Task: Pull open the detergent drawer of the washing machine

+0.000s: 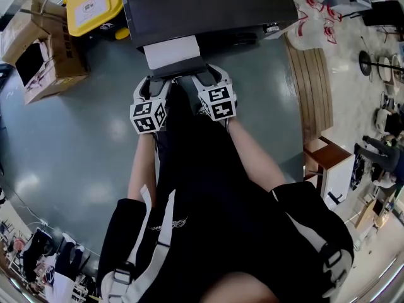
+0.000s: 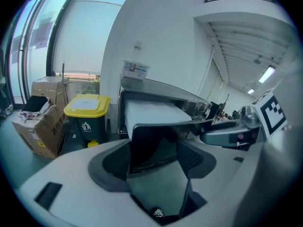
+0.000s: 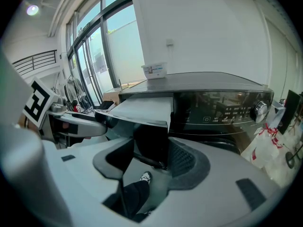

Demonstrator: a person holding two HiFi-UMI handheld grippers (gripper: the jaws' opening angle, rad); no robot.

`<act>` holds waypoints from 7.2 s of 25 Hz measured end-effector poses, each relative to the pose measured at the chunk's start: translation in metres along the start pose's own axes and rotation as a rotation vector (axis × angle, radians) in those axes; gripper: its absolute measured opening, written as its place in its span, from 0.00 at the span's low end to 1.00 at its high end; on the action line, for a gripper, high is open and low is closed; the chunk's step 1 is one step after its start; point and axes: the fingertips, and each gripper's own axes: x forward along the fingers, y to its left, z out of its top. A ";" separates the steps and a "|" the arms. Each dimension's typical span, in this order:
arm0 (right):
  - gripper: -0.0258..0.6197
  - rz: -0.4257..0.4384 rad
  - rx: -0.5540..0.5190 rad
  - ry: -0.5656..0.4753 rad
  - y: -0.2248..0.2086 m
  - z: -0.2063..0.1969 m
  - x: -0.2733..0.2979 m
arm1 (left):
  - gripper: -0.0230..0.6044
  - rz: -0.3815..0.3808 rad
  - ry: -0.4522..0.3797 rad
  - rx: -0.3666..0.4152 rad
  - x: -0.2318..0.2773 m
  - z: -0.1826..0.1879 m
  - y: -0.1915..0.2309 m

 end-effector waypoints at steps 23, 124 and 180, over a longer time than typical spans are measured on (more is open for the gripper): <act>0.37 0.011 -0.006 -0.006 0.006 -0.013 -0.016 | 0.52 0.039 -0.004 -0.005 -0.017 -0.011 -0.009; 0.36 0.119 -0.162 -0.026 0.031 -0.059 -0.046 | 0.52 -0.066 -0.001 0.063 -0.048 -0.056 -0.029; 0.36 0.086 -0.143 0.008 0.051 -0.092 -0.072 | 0.52 -0.066 0.006 0.053 -0.080 -0.084 -0.042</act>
